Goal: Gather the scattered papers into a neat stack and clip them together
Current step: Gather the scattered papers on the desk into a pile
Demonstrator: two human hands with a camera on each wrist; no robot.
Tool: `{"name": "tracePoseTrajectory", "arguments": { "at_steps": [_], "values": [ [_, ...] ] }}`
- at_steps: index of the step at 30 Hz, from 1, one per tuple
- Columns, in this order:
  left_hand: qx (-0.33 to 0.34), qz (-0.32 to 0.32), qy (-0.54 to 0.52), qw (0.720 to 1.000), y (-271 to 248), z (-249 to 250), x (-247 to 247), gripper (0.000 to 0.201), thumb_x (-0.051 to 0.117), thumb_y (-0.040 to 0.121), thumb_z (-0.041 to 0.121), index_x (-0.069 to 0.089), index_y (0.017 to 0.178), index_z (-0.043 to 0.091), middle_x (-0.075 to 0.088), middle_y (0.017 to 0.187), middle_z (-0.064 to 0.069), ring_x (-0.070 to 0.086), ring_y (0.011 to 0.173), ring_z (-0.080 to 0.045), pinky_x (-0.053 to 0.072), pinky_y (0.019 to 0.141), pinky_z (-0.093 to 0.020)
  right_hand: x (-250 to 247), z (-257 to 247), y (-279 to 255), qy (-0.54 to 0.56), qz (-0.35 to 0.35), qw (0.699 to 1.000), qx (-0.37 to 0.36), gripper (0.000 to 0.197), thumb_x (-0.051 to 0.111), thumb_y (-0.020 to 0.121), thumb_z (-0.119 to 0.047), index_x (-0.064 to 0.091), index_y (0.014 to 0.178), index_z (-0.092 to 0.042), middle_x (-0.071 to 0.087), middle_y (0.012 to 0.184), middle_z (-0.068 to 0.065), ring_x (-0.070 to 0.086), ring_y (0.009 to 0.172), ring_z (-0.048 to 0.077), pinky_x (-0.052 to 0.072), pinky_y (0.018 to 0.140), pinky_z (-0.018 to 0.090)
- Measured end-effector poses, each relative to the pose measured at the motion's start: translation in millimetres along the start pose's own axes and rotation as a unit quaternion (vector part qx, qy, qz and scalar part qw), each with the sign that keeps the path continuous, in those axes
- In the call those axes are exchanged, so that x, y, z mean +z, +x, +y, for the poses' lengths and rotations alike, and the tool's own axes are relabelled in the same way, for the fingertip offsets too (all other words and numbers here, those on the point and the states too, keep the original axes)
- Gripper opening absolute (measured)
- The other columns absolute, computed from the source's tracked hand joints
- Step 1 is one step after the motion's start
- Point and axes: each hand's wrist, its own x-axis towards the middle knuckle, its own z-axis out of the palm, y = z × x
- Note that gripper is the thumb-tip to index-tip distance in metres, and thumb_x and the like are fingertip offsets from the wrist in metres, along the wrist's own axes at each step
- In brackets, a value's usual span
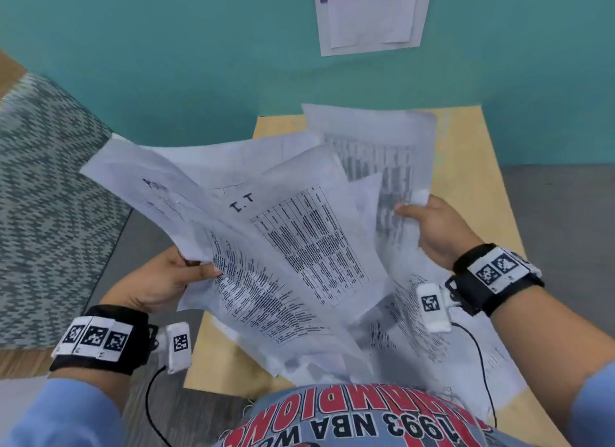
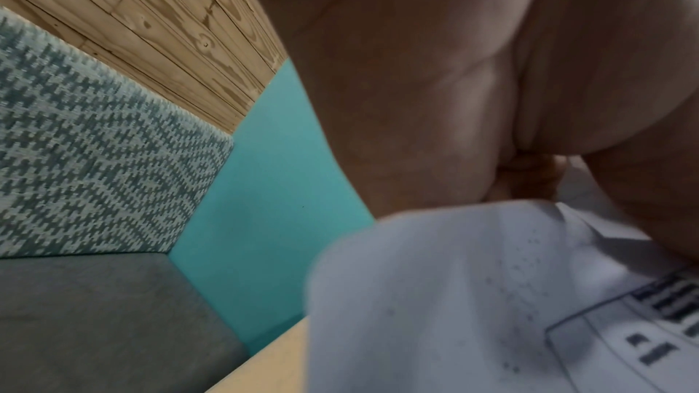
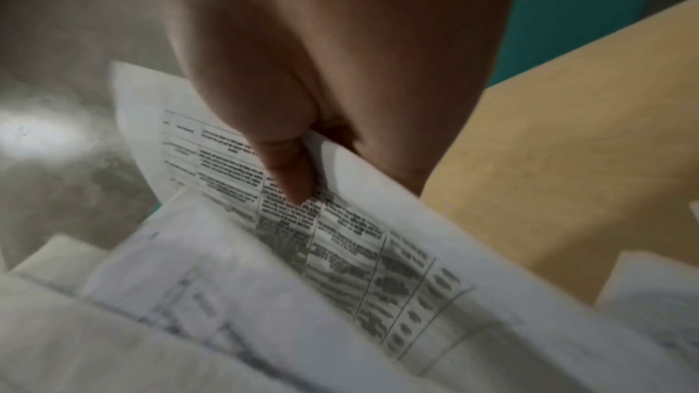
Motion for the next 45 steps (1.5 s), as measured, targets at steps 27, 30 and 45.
{"name": "tracePoseTrajectory", "arguments": {
  "at_steps": [27,30,45],
  "values": [
    [-0.151,0.034,-0.052,0.987,84.2,-93.0,94.1,0.022,0.065,0.103,0.008,0.079,0.121,0.006,0.077,0.13,-0.018,0.066,0.133,-0.037,0.037,0.124,-0.062,-4.0,93.2,-54.4,-0.111,-0.171,0.979,0.012,0.109,0.067,0.059,-0.087,0.038,0.151,-0.037,0.054,0.148,-0.03,0.047,0.139,-0.007,0.041,0.113,0.021],
    [-0.155,0.048,-0.056,0.985,86.9,-93.4,99.8,0.024,0.063,0.105,0.007,0.08,0.12,0.013,0.078,0.13,-0.013,0.065,0.134,-0.035,0.037,0.124,-0.062,-8.8,104.1,-47.5,-0.151,-0.138,0.979,0.017,0.102,0.089,0.065,-0.06,0.041,0.152,-0.032,0.059,0.147,-0.02,0.053,0.138,0.002,0.039,0.118,0.037],
    [-0.117,0.01,-0.075,0.99,86.9,-75.6,111.5,0.065,0.098,0.069,0.036,0.076,0.125,0.01,0.079,0.127,-0.016,0.071,0.125,-0.038,0.047,0.116,-0.063,19.3,62.7,-55.4,-0.184,-0.014,0.983,0.017,0.019,0.066,0.1,-0.016,0.058,0.083,-0.018,0.052,0.037,-0.025,0.052,0.039,-0.014,0.037,0.041,0.002]
  ]
}}
